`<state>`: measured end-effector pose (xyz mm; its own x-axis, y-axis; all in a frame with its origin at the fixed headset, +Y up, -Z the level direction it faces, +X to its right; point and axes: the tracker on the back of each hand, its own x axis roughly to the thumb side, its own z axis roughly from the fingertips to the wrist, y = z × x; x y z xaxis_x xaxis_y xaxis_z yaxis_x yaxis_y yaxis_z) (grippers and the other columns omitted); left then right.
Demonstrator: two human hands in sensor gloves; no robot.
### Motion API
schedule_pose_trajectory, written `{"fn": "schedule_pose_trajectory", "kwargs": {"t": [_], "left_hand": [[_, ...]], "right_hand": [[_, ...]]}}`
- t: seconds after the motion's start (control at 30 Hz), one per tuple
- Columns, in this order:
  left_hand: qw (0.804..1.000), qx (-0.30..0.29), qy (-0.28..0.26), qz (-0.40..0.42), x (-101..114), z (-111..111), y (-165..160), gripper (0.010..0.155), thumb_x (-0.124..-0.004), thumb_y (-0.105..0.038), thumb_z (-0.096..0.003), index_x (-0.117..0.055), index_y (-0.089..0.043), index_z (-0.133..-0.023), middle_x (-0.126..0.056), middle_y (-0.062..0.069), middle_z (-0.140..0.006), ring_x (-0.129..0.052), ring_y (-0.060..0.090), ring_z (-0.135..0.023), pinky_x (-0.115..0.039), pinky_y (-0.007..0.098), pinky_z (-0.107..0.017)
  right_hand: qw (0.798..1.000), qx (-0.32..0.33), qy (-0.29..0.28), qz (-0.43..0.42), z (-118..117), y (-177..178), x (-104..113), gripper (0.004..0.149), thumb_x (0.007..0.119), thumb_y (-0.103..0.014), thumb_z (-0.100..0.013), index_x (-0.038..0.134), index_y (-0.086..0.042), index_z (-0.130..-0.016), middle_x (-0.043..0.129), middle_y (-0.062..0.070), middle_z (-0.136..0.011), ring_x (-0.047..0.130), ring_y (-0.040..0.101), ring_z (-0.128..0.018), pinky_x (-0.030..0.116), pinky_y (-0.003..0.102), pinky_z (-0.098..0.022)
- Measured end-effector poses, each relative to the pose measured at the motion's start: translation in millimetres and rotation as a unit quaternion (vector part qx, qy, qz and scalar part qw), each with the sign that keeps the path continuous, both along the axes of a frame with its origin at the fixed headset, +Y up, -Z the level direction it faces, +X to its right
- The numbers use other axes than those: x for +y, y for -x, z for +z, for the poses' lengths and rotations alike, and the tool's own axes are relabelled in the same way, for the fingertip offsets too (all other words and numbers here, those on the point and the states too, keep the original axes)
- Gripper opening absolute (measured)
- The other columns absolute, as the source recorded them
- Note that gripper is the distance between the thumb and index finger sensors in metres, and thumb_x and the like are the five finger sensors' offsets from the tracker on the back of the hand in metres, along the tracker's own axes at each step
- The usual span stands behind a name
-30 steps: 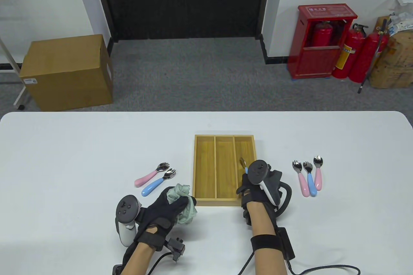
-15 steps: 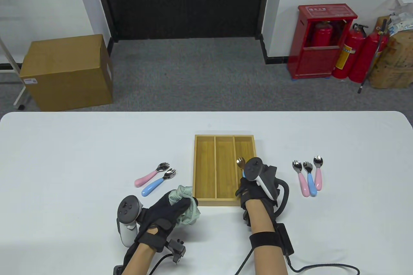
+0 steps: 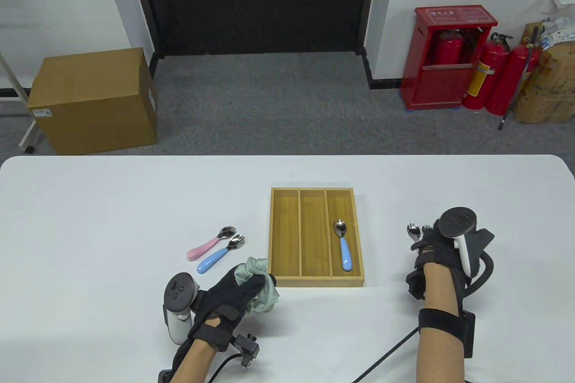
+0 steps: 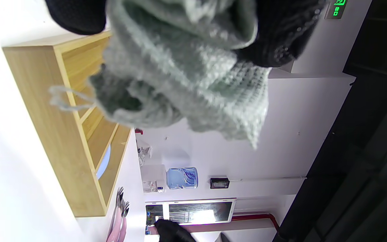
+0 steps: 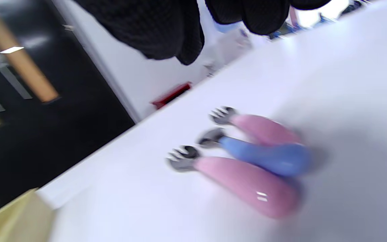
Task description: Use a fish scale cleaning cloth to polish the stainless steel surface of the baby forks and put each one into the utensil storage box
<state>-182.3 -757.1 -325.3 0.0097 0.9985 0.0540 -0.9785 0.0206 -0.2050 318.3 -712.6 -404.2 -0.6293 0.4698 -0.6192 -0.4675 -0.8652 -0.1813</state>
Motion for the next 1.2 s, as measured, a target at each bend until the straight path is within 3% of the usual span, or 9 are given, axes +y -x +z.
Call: {"fn": "schedule_pose_trajectory", "kwargs": {"t": [0.17,0.33,0.5,0.6,0.8,0.87,1.0,1.13,1.2], "left_hand": [[1.000,0.006,0.003,0.004,-1.8,0.9,3.1,0.048,-0.086,-0.052,-0.0510,-0.079,-0.026,-0.091,-0.099,-0.002,-0.083,-0.095,0.024,-0.087,-0.069,0.056,-0.066],[1.000,0.000,0.009,0.000,-3.8,2.0,1.9,0.048,-0.086,-0.052,-0.0512,-0.079,-0.026,-0.091,-0.099,-0.001,-0.083,-0.095,0.025,-0.087,-0.069,0.056,-0.065],[1.000,0.001,0.013,0.000,-4.4,0.7,3.9,0.048,-0.085,-0.052,-0.0513,-0.079,-0.025,-0.091,-0.099,0.001,-0.082,-0.095,0.025,-0.087,-0.069,0.056,-0.065],[1.000,0.006,0.017,0.001,-5.6,-1.1,7.6,0.048,-0.085,-0.052,-0.0513,-0.079,-0.025,-0.091,-0.099,0.001,-0.082,-0.095,0.025,-0.087,-0.069,0.056,-0.065],[1.000,0.012,0.024,0.008,-7.9,-3.0,11.7,0.048,-0.085,-0.052,-0.0516,-0.079,-0.025,-0.091,-0.099,0.001,-0.083,-0.095,0.025,-0.087,-0.069,0.056,-0.065],[0.999,0.009,0.027,0.014,-8.8,-3.1,10.8,0.048,-0.085,-0.052,-0.0518,-0.079,-0.025,-0.092,-0.099,0.001,-0.083,-0.094,0.025,-0.087,-0.069,0.056,-0.065],[0.999,-0.002,0.029,0.025,-9.1,-2.8,7.8,0.050,-0.083,-0.053,-0.0526,-0.077,-0.025,-0.093,-0.098,0.001,-0.084,-0.094,0.025,-0.088,-0.069,0.056,-0.066],[0.999,-0.014,0.031,0.040,-8.9,-2.1,5.3,0.051,-0.081,-0.055,-0.0536,-0.074,-0.025,-0.095,-0.096,-0.002,-0.086,-0.092,0.024,-0.090,-0.068,0.055,-0.067],[0.998,-0.018,0.031,0.053,-8.7,-0.9,3.9,0.052,-0.080,-0.056,-0.0540,-0.073,-0.025,-0.096,-0.095,-0.002,-0.087,-0.091,0.024,-0.091,-0.068,0.055,-0.067]], "right_hand": [[0.998,-0.046,0.021,-0.043,1.8,-24.1,-34.7,0.054,0.079,-0.034,-0.049,0.067,-0.022,-0.099,0.034,0.015,-0.113,0.044,0.043,-0.097,0.040,0.064,-0.068],[0.994,-0.079,0.034,-0.064,-8.9,-32.6,-51.5,0.058,0.081,-0.038,-0.048,0.064,-0.021,-0.101,0.030,0.013,-0.115,0.037,0.043,-0.100,0.031,0.064,-0.071],[0.991,-0.095,0.062,-0.077,-20.6,-36.1,-63.1,0.057,0.083,-0.038,-0.047,0.068,-0.014,-0.096,0.028,0.012,-0.115,0.035,0.042,-0.101,0.029,0.064,-0.071],[0.989,-0.104,0.048,-0.098,-25.2,-38.7,-66.3,0.057,0.084,-0.034,-0.047,0.066,-0.008,-0.094,0.026,0.010,-0.115,0.033,0.041,-0.101,0.027,0.064,-0.072],[0.989,-0.111,0.049,-0.084,-20.5,-44.0,-65.4,0.054,0.087,-0.032,-0.045,0.070,-0.003,-0.087,0.029,0.007,-0.115,0.036,0.038,-0.103,0.033,0.063,-0.072],[0.991,-0.111,0.016,-0.071,-13.9,-43.3,-63.5,0.051,0.085,-0.033,-0.045,0.071,-0.003,-0.085,0.032,0.008,-0.114,0.039,0.039,-0.102,0.035,0.063,-0.072],[0.992,-0.039,-0.096,-0.076,-3.0,-30.0,-41.8,0.047,0.080,-0.035,-0.045,0.074,-0.006,-0.081,0.041,0.013,-0.111,0.051,0.044,-0.097,0.047,0.066,-0.067],[0.959,0.117,-0.244,-0.086,8.1,14.2,-0.6,0.046,0.079,-0.036,-0.046,0.075,-0.006,-0.081,0.059,0.019,-0.102,0.070,0.047,-0.082,0.061,0.066,-0.056],[0.937,0.186,-0.274,-0.109,17.6,42.8,16.6,0.046,0.078,-0.037,-0.046,0.075,-0.008,-0.082,0.065,0.021,-0.098,0.078,0.046,-0.077,0.067,0.064,-0.051]]}}
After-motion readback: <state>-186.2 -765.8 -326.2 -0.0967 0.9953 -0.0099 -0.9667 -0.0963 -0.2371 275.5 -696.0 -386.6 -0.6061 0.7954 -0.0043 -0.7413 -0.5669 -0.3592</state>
